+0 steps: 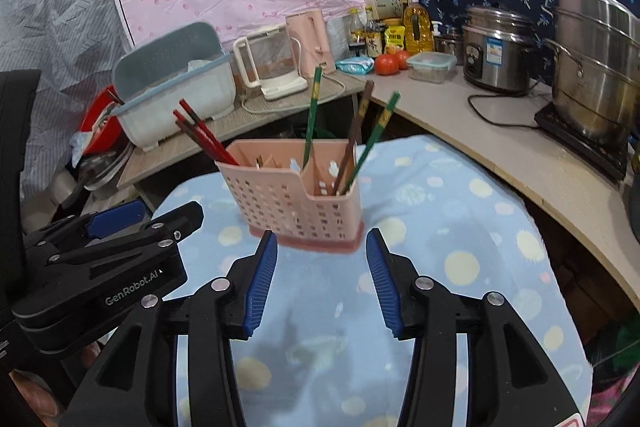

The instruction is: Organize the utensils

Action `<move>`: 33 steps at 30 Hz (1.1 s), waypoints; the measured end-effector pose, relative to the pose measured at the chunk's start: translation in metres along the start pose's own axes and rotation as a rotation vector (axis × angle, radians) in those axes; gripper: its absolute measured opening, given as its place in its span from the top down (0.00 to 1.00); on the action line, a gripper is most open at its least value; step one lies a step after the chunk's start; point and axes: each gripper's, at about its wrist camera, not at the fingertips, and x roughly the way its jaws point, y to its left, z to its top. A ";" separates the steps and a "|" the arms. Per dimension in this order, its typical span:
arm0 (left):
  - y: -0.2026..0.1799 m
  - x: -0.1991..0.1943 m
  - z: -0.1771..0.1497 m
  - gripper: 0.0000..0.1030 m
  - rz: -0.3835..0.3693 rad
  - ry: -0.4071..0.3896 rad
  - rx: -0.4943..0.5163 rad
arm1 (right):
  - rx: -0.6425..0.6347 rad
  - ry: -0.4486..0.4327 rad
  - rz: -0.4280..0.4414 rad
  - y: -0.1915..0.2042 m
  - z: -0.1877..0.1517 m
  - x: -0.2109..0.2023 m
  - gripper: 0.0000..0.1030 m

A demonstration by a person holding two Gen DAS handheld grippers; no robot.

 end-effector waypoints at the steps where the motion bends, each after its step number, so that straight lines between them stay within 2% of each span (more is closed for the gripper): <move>1: -0.001 -0.002 -0.004 0.34 0.004 0.001 -0.001 | 0.002 0.007 -0.007 -0.001 -0.005 -0.001 0.55; 4: -0.003 -0.004 -0.015 0.30 0.012 0.008 -0.004 | -0.003 0.016 -0.034 -0.002 -0.016 -0.005 0.54; 8: -0.002 -0.005 -0.029 0.29 0.022 0.019 -0.011 | -0.028 0.019 -0.070 0.000 -0.027 -0.010 0.50; 13: 0.000 -0.007 -0.038 0.21 0.046 0.023 -0.020 | -0.056 0.024 -0.108 0.002 -0.035 -0.014 0.45; 17: 0.006 -0.008 -0.044 0.15 0.062 0.026 -0.036 | -0.057 0.024 -0.130 0.000 -0.038 -0.016 0.35; 20: 0.010 -0.007 -0.046 0.11 0.085 0.030 -0.049 | -0.035 0.028 -0.125 -0.006 -0.040 -0.017 0.18; 23: 0.013 -0.007 -0.047 0.08 0.081 0.038 -0.059 | -0.024 0.046 -0.106 -0.009 -0.040 -0.016 0.15; 25: 0.013 -0.007 -0.048 0.07 0.097 0.038 -0.055 | -0.025 0.046 -0.111 -0.009 -0.041 -0.017 0.06; 33: 0.010 -0.007 -0.052 0.07 0.123 0.040 -0.029 | -0.037 0.030 -0.133 -0.007 -0.043 -0.020 0.06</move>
